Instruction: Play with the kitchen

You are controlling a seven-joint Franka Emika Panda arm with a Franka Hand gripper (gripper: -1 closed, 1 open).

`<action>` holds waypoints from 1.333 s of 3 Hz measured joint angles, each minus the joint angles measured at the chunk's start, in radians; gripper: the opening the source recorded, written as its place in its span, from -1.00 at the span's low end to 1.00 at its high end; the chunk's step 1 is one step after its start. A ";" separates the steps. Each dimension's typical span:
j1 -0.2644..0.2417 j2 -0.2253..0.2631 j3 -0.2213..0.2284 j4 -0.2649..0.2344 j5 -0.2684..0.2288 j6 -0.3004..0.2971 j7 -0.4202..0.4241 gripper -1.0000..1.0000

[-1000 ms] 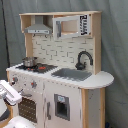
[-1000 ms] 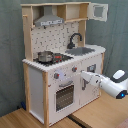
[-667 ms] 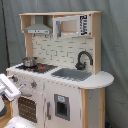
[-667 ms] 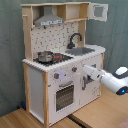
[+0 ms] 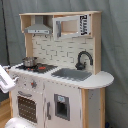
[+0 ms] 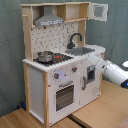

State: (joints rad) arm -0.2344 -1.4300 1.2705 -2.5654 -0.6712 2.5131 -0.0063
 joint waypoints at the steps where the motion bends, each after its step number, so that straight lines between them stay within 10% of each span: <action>1: 0.046 0.000 -0.050 0.020 0.000 -0.080 -0.036 1.00; 4: 0.143 -0.006 -0.136 0.126 -0.004 -0.367 -0.086 1.00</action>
State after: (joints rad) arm -0.0911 -1.4357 1.1344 -2.4389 -0.6752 2.1464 -0.0921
